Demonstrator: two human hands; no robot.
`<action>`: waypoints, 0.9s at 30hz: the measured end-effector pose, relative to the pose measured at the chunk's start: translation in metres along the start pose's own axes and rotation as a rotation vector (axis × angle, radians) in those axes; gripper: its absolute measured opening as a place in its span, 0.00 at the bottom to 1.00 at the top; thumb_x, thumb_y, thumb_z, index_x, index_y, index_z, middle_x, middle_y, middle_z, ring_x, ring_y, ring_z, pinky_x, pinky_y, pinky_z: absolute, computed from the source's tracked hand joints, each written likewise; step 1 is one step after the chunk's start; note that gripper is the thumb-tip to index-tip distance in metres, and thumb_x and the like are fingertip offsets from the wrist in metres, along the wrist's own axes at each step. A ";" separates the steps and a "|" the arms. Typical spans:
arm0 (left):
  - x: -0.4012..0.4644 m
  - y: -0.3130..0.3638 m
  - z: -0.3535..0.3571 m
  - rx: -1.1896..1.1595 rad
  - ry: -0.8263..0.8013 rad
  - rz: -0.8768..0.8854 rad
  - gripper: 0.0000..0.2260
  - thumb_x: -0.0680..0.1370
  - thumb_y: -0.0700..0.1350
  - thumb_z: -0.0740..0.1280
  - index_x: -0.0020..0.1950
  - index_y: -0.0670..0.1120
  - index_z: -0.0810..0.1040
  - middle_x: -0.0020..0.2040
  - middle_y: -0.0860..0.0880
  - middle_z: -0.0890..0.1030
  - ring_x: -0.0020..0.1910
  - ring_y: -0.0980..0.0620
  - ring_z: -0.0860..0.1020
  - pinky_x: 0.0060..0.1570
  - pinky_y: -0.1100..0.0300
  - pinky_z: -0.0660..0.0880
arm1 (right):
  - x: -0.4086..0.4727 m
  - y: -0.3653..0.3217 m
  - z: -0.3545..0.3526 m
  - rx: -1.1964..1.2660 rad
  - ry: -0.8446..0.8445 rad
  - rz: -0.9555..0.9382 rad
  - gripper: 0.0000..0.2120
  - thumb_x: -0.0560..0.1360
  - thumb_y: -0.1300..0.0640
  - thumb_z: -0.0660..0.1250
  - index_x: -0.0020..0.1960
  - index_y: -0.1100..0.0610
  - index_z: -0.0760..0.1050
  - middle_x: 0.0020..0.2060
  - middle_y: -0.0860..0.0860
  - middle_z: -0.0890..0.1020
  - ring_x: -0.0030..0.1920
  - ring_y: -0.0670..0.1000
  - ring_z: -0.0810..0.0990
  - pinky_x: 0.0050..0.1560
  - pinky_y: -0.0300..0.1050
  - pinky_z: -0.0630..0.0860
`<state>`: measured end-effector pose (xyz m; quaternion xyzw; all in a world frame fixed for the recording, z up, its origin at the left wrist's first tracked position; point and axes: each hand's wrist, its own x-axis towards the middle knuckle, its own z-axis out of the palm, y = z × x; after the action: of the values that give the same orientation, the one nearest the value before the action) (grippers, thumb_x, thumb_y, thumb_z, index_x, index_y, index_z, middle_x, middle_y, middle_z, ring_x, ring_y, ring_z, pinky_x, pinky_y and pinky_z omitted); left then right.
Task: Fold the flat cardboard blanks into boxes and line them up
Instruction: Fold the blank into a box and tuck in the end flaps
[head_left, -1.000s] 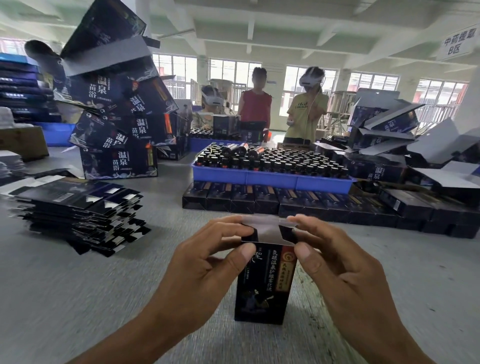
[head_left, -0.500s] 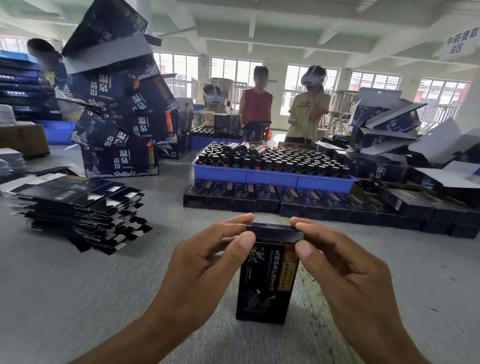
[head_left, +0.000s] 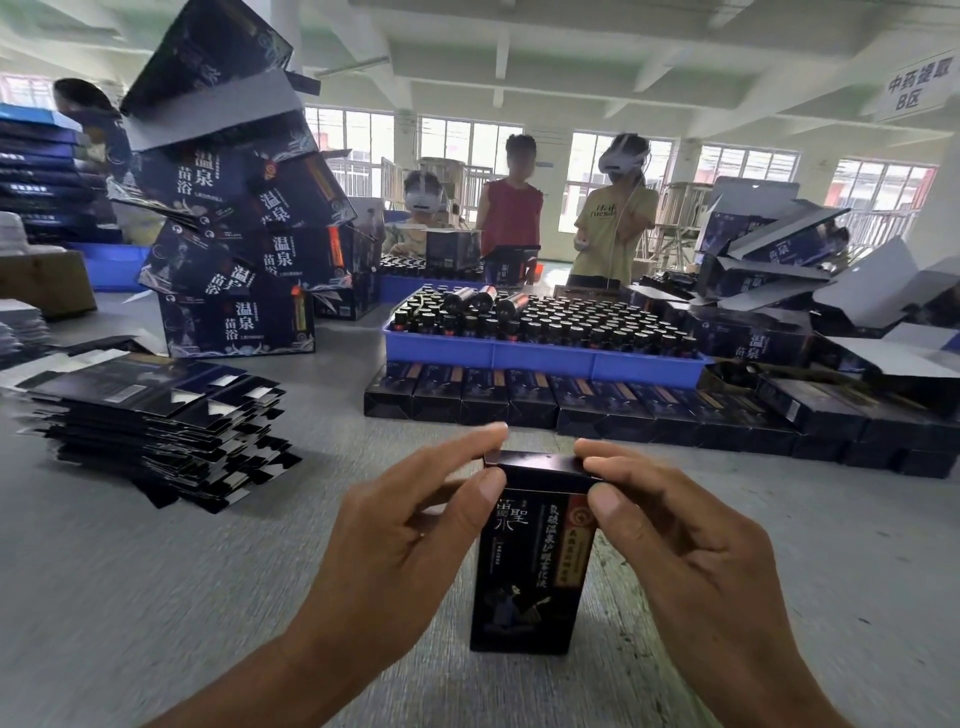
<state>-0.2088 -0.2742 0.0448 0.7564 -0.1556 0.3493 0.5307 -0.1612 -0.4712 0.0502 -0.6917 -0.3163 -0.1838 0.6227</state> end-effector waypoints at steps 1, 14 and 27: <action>0.000 0.000 0.000 0.035 0.001 0.037 0.12 0.81 0.46 0.66 0.64 0.55 0.81 0.57 0.59 0.84 0.54 0.56 0.83 0.46 0.67 0.80 | 0.000 0.000 0.000 0.006 -0.003 -0.002 0.10 0.72 0.45 0.67 0.51 0.36 0.82 0.56 0.37 0.84 0.60 0.40 0.81 0.53 0.32 0.79; 0.006 -0.007 -0.006 0.210 -0.001 0.281 0.12 0.79 0.46 0.67 0.59 0.45 0.84 0.61 0.52 0.82 0.57 0.57 0.82 0.48 0.66 0.80 | 0.001 0.013 0.000 -0.219 0.018 -0.185 0.08 0.78 0.46 0.66 0.56 0.42 0.80 0.61 0.37 0.81 0.59 0.42 0.82 0.53 0.36 0.79; 0.003 -0.021 -0.005 0.327 -0.029 0.350 0.13 0.81 0.47 0.66 0.64 0.48 0.81 0.65 0.53 0.80 0.56 0.59 0.82 0.46 0.66 0.80 | 0.003 0.018 0.001 -0.348 0.015 -0.289 0.08 0.79 0.47 0.65 0.58 0.43 0.77 0.62 0.37 0.79 0.62 0.40 0.79 0.55 0.29 0.75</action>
<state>-0.1957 -0.2609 0.0331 0.7988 -0.2333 0.4456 0.3301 -0.1472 -0.4703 0.0383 -0.7349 -0.3708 -0.3279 0.4636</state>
